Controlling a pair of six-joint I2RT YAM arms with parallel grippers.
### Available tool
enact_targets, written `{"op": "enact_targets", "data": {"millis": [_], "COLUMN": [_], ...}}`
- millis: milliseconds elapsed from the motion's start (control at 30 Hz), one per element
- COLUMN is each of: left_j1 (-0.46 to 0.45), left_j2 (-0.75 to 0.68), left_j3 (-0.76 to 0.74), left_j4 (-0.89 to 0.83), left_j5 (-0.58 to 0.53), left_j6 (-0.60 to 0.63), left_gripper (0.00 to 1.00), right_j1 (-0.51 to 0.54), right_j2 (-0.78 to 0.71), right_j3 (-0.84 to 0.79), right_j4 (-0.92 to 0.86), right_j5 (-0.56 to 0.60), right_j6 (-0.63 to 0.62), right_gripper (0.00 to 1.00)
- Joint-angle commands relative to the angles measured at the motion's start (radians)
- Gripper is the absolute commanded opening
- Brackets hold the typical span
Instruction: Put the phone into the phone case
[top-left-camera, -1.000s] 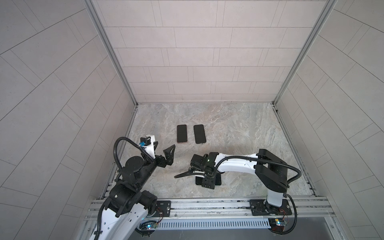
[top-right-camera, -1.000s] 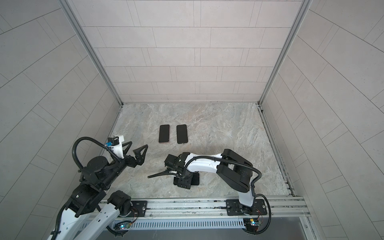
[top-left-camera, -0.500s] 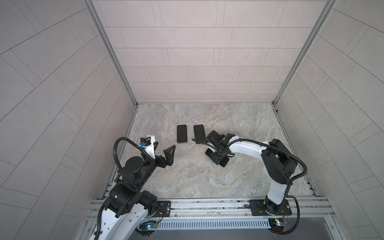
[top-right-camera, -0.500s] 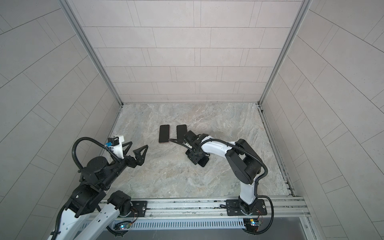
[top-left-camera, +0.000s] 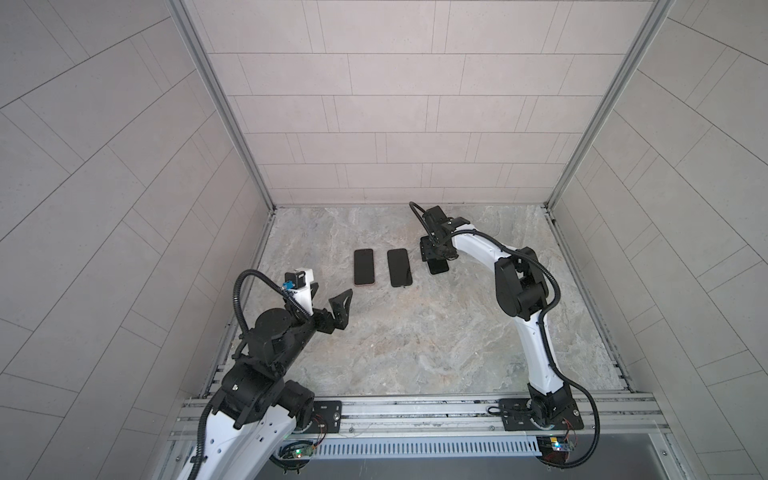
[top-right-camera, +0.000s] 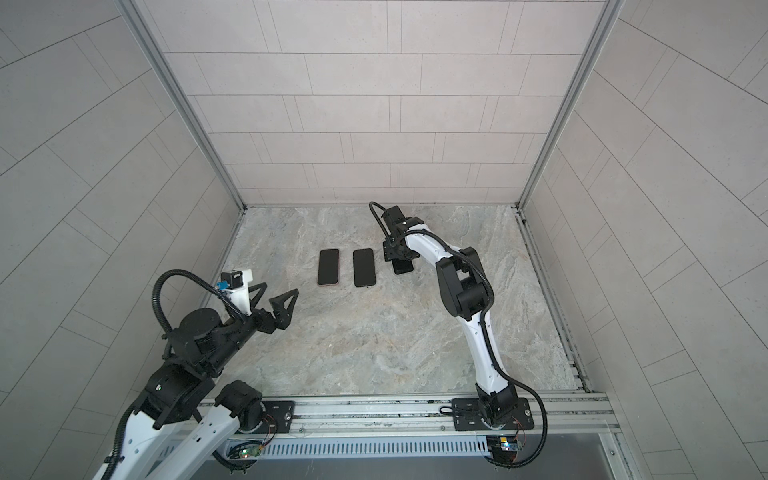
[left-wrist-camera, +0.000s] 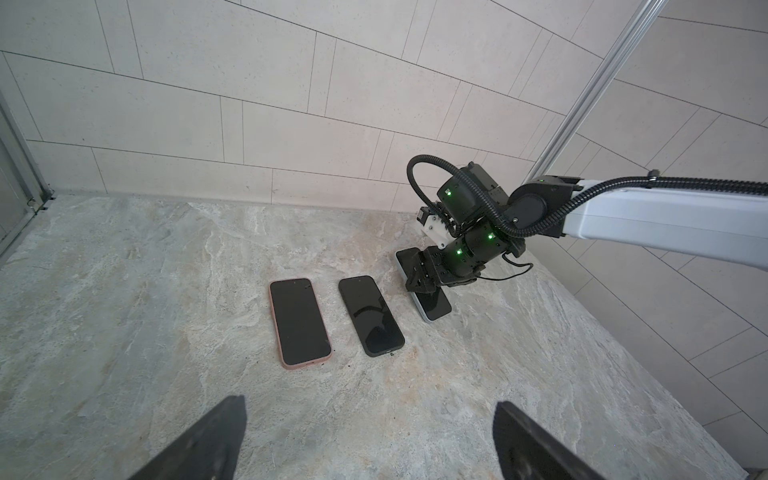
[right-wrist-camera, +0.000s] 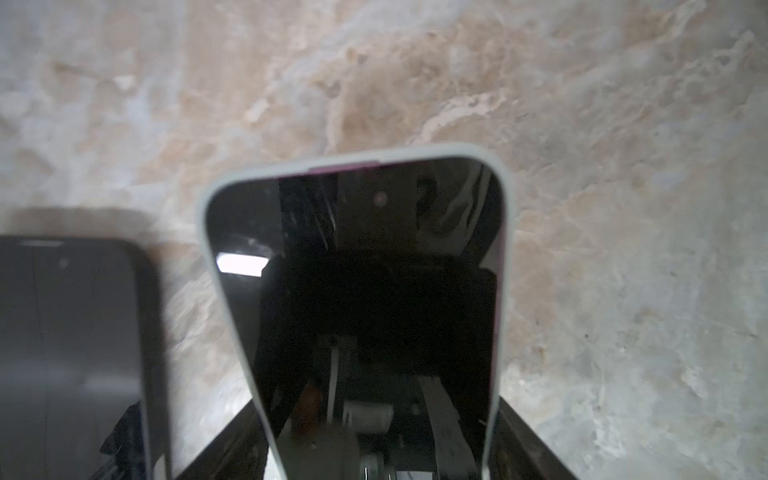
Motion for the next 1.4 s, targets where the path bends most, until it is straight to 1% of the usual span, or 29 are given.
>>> {"op": "enact_targets", "data": {"millis": [0, 67, 167, 200, 233, 367, 433, 467, 500, 533, 567, 633, 667, 700, 733, 800, 833, 900, 933, 1000, 1067, 1133, 1200, 1233, 1267, 1300, 1333, 1367], "left_j1": [0.001, 0.001, 0.001, 0.001, 0.001, 0.001, 0.001, 0.001, 0.001, 0.001, 0.000, 0.001, 0.001, 0.002, 0.004, 0.012, 0.019, 0.032, 0.038, 0.067, 0.082, 0.118, 0.163, 0.193, 0.223, 0.258, 0.295, 0.322], "left_j2": [0.004, 0.010, 0.022, 0.025, 0.029, 0.046, 0.051, 0.050, 0.047, 0.040, 0.036, 0.034, 0.038, 0.050, 0.071, 0.130, 0.169, 0.252, 0.305, 0.399, 0.493, 0.549, 0.594, 0.619, 0.637, 0.661, 0.690, 0.726], "left_j3": [-0.002, -0.002, -0.001, -0.003, 0.000, 0.003, -0.003, -0.012, -0.030, -0.056, -0.083, -0.156, -0.185, -0.224, -0.263, -0.320, -0.339, -0.375, -0.387, -0.362, -0.359, -0.359, -0.329, -0.328, -0.327, -0.325, -0.327, -0.321], "left_j4": [0.006, 0.007, 0.008, 0.008, 0.005, -0.007, -0.010, -0.010, -0.004, 0.020, 0.046, 0.121, 0.166, 0.230, 0.296, 0.427, 0.487, 0.633, 0.693, 0.725, 0.765, 0.794, 0.825, 0.848, 0.865, 0.883, 0.913, 0.939], "left_j5": [0.002, 0.002, 0.005, 0.004, 0.002, -0.035, -0.078, -0.113, -0.178, -0.252, -0.300, -0.374, -0.401, -0.425, -0.433, -0.439, -0.454, -0.485, -0.498, -0.514, -0.563, -0.577, -0.558, -0.541, -0.503, -0.458, -0.412, -0.393], "left_j6": [0.000, 0.001, -0.002, -0.003, -0.003, -0.010, -0.005, 0.007, 0.019, 0.024, 0.038, 0.066, 0.075, 0.082, 0.096, 0.128, 0.133, 0.166, 0.199, 0.234, 0.257, 0.257, 0.261, 0.258, 0.258, 0.272, 0.269, 0.265], "left_gripper": [1.00, 1.00, 1.00, 1.00, 1.00, 1.00, 1.00, 1.00, 1.00, 1.00, 1.00, 1.00, 1.00, 1.00, 1.00, 1.00, 1.00, 1.00, 1.00, 1.00, 1.00, 1.00, 1.00, 1.00, 1.00, 1.00, 1.00, 1.00], "right_j1": [0.000, -0.002, 0.000, -0.001, 0.000, 0.003, 0.003, 0.002, 0.003, 0.002, -0.001, -0.018, -0.036, -0.070, -0.115, -0.181, -0.195, -0.199, -0.200, -0.206, -0.209, -0.230, -0.247, -0.263, -0.284, -0.302, -0.308, -0.312], "right_j2": [0.006, 0.003, -0.009, -0.015, -0.030, -0.114, -0.205, -0.258, -0.343, -0.423, -0.520, -0.732, -0.819, -0.908, -0.979, -1.084, -1.115, -1.133, -1.116, -1.062, -0.994, -0.930, -0.873, -0.863, -0.864, -0.836, -0.804, -0.806], "right_j3": [0.056, 0.043, 0.022, 0.014, 0.006, -0.033, -0.093, -0.152, -0.240, -0.348, -0.454, -0.727, -0.841, -0.957, -1.058, -1.223, -1.302, -1.431, -1.469, -1.497, -1.518, -1.532, -1.565, -1.579, -1.580, -1.588, -1.597, -1.590], "right_j4": [-0.095, -0.085, -0.067, -0.059, -0.051, -0.033, 0.002, 0.044, 0.118, 0.205, 0.293, 0.525, 0.609, 0.683, 0.741, 0.856, 0.939, 1.101, 1.167, 1.242, 1.335, 1.402, 1.514, 1.540, 1.523, 1.566, 1.627, 1.603], "right_j5": [0.028, 0.024, 0.014, 0.014, 0.016, 0.057, 0.103, 0.126, 0.162, 0.212, 0.266, 0.370, 0.394, 0.406, 0.386, 0.361, 0.361, 0.340, 0.354, 0.395, 0.420, 0.410, 0.403, 0.386, 0.362, 0.356, 0.370, 0.367], "right_j6": [0.073, 0.087, 0.108, 0.109, 0.105, 0.047, -0.007, -0.037, -0.077, -0.122, -0.156, -0.273, -0.302, -0.299, -0.285, -0.281, -0.306, -0.411, -0.434, -0.445, -0.464, -0.448, -0.438, -0.423, -0.395, -0.376, -0.384, -0.382], "right_gripper": [0.60, 0.64, 0.73, 0.79, 0.99, 1.00, 1.00, 1.00, 1.00, 1.00, 1.00, 1.00, 1.00, 1.00, 1.00, 1.00, 1.00, 1.00, 1.00, 1.00, 1.00, 1.00, 1.00, 1.00, 1.00, 1.00, 1.00, 1.00]}}
